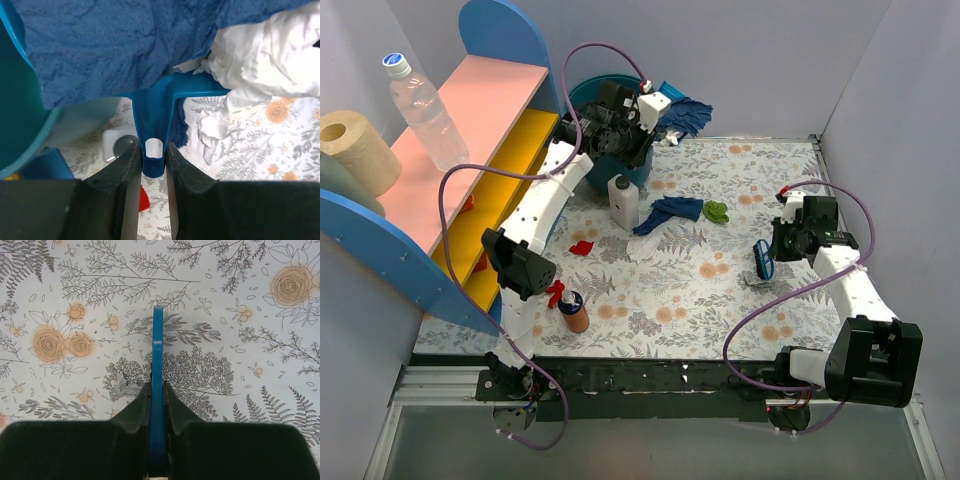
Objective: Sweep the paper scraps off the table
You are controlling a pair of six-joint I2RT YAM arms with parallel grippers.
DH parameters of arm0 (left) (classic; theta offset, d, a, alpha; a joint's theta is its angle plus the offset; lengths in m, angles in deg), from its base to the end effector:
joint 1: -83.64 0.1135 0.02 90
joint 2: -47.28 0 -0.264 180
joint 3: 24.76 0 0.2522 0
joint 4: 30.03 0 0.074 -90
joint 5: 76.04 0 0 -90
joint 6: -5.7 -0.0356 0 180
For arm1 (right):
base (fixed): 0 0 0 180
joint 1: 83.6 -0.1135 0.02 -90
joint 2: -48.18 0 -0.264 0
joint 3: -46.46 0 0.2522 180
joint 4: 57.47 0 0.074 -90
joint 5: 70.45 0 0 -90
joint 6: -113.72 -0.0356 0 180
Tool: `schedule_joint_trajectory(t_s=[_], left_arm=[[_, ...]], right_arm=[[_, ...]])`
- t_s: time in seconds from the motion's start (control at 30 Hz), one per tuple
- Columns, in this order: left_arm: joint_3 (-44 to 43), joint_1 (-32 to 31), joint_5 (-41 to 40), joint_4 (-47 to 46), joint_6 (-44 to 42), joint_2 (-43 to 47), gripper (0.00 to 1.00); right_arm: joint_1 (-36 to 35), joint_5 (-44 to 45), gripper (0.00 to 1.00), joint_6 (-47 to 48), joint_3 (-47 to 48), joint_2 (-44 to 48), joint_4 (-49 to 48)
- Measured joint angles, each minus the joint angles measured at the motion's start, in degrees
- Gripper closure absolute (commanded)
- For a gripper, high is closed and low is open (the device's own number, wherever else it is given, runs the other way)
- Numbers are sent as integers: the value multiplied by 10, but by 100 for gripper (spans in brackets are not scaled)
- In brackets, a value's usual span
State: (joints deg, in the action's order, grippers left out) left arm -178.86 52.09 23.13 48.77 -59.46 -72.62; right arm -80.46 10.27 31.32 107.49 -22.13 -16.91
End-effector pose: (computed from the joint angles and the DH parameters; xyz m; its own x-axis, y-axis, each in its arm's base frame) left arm 0.3702 -0.2340 0.4075 -0.8006 0.0049 -0.5991 0.3052 0.8639 -0.4007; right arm 0.2503 -0.0080 0.2380 -0.7498 -0.0896 -0.6556 -0.1503 0.9880 0.0369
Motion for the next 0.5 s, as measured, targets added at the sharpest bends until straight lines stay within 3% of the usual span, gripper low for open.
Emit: schedule_joint_trajectory(t_s=[0.5], left_arm=[[-15, 18, -64, -38, -16, 0, 100]], right_arm=[[13, -2, 99, -1, -19, 15, -12]])
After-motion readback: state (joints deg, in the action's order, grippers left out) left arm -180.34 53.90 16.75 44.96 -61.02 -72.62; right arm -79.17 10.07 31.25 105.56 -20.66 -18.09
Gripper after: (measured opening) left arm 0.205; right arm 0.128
